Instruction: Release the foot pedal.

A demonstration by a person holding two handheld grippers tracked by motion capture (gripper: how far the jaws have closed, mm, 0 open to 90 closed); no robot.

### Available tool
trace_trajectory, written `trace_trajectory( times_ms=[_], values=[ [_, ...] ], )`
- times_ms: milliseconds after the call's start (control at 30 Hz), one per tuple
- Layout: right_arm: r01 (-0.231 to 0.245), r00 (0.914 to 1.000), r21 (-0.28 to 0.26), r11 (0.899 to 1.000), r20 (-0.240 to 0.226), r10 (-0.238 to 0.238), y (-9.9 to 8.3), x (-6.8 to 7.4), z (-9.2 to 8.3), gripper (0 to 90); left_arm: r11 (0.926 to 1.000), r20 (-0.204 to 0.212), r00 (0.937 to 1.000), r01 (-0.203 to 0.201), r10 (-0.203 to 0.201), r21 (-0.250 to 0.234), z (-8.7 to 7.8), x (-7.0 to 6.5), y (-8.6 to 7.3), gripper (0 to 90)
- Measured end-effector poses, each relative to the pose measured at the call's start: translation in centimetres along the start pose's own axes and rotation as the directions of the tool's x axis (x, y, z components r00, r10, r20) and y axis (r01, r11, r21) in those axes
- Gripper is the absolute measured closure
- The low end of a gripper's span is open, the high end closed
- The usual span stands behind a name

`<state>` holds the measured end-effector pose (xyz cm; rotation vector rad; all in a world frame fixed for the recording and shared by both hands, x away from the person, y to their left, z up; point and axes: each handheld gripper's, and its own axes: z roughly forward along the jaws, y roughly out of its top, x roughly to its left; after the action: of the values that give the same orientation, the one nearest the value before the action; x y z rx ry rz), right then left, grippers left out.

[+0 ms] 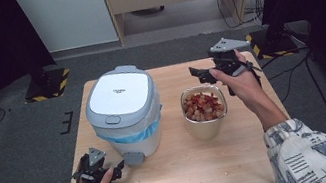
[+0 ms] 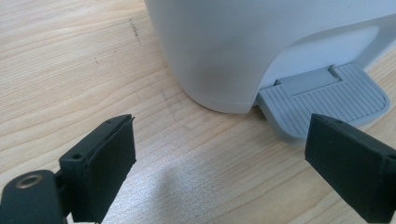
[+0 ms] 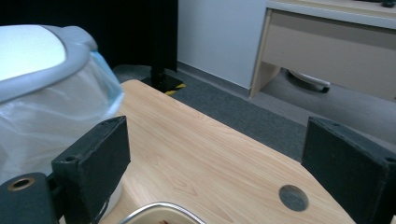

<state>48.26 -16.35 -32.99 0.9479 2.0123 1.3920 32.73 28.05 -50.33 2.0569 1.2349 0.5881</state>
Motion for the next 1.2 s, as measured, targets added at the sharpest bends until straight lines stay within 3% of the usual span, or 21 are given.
trace_trajectory(
  times_ms=[367, 667, 1033, 1200],
  values=[
    [-0.026, 0.9972, 0.007, 1.0, 0.071, 0.025, -1.1, -2.1, -1.3, 7.8, 1.0, -0.008, 0.9999, -0.009, 0.009, 0.002, 0.1, 0.2, -0.1, 7.6],
    [-0.043, 0.9926, 0.017, 0.999, 0.114, 0.041, -2.4, -3.4, -2.4, 7.6, 0.9999, -0.026, 0.9996, 0.012, -0.012, -0.006, 0.0, 0.6, -0.3, 7.3],
    [-0.072, 0.9834, 0.033, 0.997, 0.169, 0.066, -4.9, -5.2, -4.1, 7.6, 0.999, -0.041, 0.9982, 0.045, -0.045, -0.004, 0.1, 1.6, -0.6, 7.4],
    [-0.088, 0.9788, 0.047, 0.995, 0.189, 0.078, -6.5, -6.0, -4.6, 7.6, 0.9991, -0.038, 0.9984, 0.043, -0.042, 0.004, 0.1, 1.6, -0.7, 7.3]
  ],
)
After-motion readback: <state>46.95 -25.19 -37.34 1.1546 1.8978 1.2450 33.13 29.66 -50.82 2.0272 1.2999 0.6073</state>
